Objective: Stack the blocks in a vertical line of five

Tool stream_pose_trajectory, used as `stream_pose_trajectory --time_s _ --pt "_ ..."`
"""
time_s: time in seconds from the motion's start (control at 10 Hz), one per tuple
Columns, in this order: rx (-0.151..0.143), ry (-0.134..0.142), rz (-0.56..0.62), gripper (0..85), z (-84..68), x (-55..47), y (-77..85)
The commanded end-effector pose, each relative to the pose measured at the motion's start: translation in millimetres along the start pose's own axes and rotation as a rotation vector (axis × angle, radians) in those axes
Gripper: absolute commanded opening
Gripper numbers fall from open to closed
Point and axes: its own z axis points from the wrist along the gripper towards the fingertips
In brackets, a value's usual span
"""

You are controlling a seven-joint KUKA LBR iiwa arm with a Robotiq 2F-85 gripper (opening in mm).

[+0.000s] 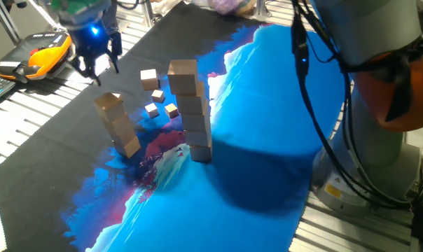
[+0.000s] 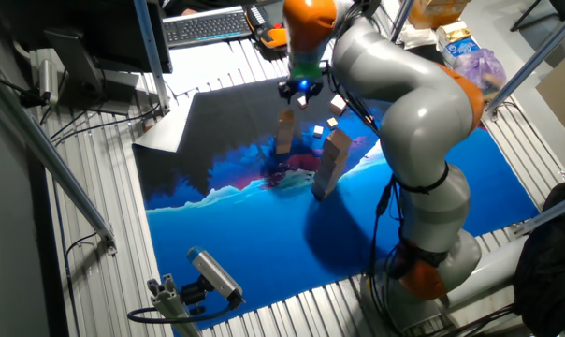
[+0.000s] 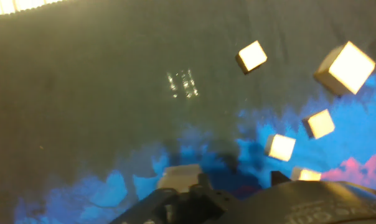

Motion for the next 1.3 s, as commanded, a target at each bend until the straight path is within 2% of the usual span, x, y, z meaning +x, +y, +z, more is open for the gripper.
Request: stream_pose_trajectory --time_s 0.0,0.3,0.4,0.6,0.7,0.8,0.9,1.0,1.2 --pt "-0.009 0.011 -0.044 0.0 1.3 -8.5 -29.2" --pt "0.014 0.011 -0.124 0.0 2.1 -24.6 -71.3" --pt "0.017 0.01 -0.142 0.0 4.1 -27.3 -80.2" --pt "0.01 0.007 -0.17 0.0 4.1 -27.3 -80.2" --pt "-0.011 0.011 -0.176 0.0 4.1 -27.3 -80.2" --pt "-0.014 0.014 -0.176 0.0 4.1 -27.3 -80.2" --pt "-0.024 0.037 -0.162 0.0 4.1 -27.3 -80.2" --pt "-0.02 0.062 -0.134 0.0 4.1 -27.3 -80.2" --pt "-0.011 0.086 -0.053 0.0 4.1 -27.3 -80.2"
